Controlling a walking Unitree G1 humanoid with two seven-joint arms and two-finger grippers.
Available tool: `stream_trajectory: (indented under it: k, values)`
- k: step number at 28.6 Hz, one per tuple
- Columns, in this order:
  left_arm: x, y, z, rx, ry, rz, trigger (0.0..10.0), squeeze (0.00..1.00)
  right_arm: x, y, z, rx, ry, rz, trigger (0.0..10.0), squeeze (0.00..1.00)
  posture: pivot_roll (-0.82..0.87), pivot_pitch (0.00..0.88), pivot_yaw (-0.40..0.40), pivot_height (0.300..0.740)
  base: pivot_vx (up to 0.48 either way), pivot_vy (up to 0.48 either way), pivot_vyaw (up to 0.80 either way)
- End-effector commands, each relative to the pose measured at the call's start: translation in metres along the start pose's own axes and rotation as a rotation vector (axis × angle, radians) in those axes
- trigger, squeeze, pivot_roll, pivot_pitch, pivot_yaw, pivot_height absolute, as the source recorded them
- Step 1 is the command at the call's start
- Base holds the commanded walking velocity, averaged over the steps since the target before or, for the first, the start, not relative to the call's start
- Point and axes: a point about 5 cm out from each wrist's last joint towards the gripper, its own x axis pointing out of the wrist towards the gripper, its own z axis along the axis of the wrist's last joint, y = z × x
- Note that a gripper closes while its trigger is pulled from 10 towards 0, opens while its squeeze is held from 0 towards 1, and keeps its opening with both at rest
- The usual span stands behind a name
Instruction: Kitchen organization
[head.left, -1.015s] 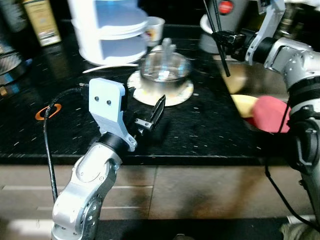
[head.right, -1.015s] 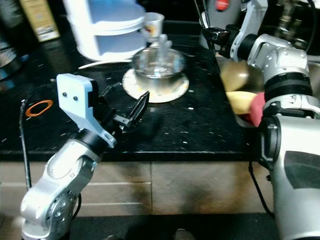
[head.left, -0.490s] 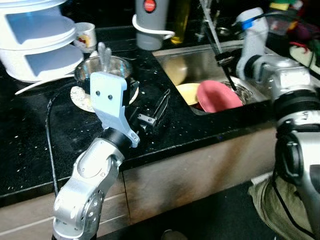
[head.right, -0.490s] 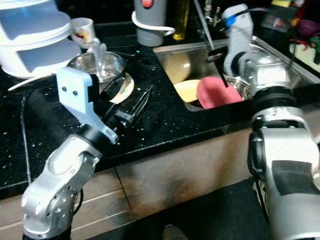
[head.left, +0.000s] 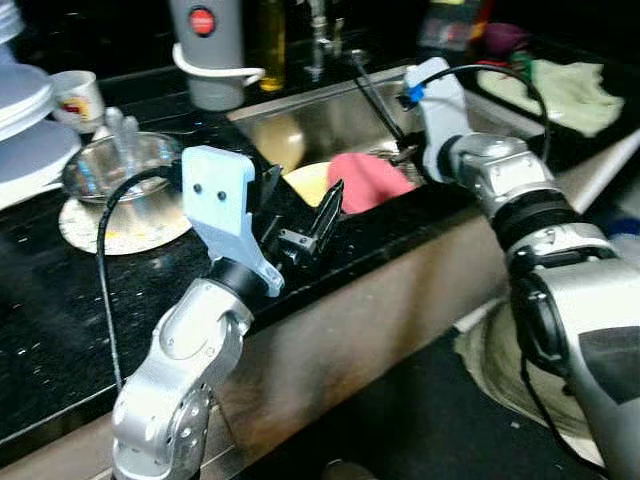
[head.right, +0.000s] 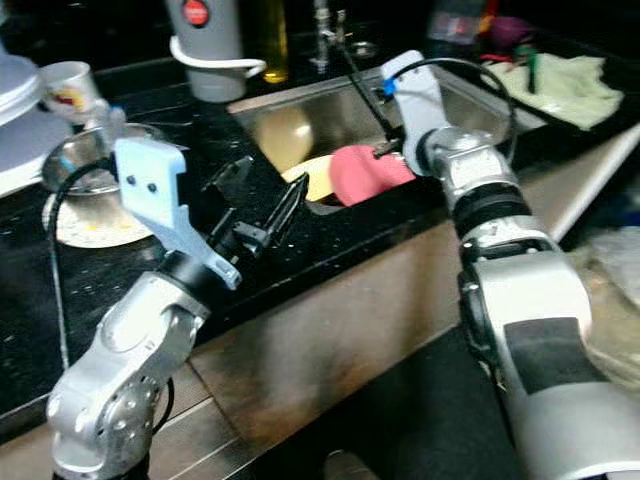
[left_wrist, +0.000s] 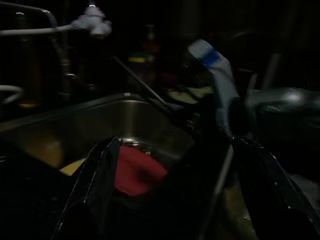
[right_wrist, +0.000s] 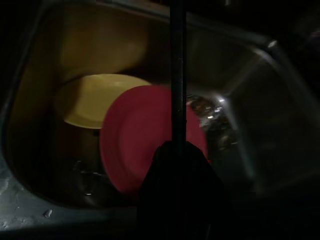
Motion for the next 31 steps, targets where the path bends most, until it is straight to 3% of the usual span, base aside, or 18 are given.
stream_trajectory:
  k: [1, 8, 9, 14, 20, 26, 31]
  values:
    - [-0.002, 0.001, -0.001, -0.001, 0.011, 0.010, 10.0, 0.00, 0.003, 0.009, 0.011, -0.042, -0.024, 0.018, 10.0, 0.00, 0.05, 0.072, -0.069, 0.732, 0.000, 0.000, -0.48]
    - [-0.004, -0.002, 0.000, -0.011, 0.014, 0.017, 10.0, 0.00, 0.007, 0.021, 0.026, -0.092, -0.056, 0.039, 10.0, 0.00, 0.05, 0.089, -0.085, 0.732, 0.000, 0.000, -0.51]
    - [-0.005, -0.002, 0.000, -0.013, 0.015, 0.023, 10.0, 0.00, 0.009, 0.027, 0.028, -0.135, -0.057, 0.038, 10.0, 0.00, 0.05, 0.094, -0.088, 0.732, 0.000, 0.000, 0.00]
    - [-0.007, -0.004, 0.001, -0.014, 0.016, 0.030, 10.0, 0.00, 0.011, 0.034, 0.032, -0.173, -0.048, 0.036, 10.0, 0.00, 0.06, 0.112, -0.102, 0.732, 0.000, 0.000, 0.00]
    - [-0.013, -0.005, 0.003, -0.017, 0.024, 0.054, 10.0, 0.00, 0.012, 0.034, 0.040, -0.317, -0.020, -0.042, 10.0, 0.00, 0.08, 0.140, -0.121, 0.732, 0.000, 0.000, 0.00]
    - [-0.017, -0.007, 0.005, -0.019, 0.030, 0.066, 10.0, 0.00, 0.012, 0.035, 0.040, -0.360, 0.002, -0.051, 10.0, 0.00, 0.08, 0.159, -0.131, 0.732, 0.000, 0.000, 0.00]
    - [-0.023, -0.010, 0.006, -0.028, 0.042, 0.088, 10.0, 0.00, 0.015, 0.035, 0.020, -0.382, 0.107, -0.104, 10.0, 0.00, 0.09, 0.186, -0.148, 0.732, 0.000, 0.000, 0.00]
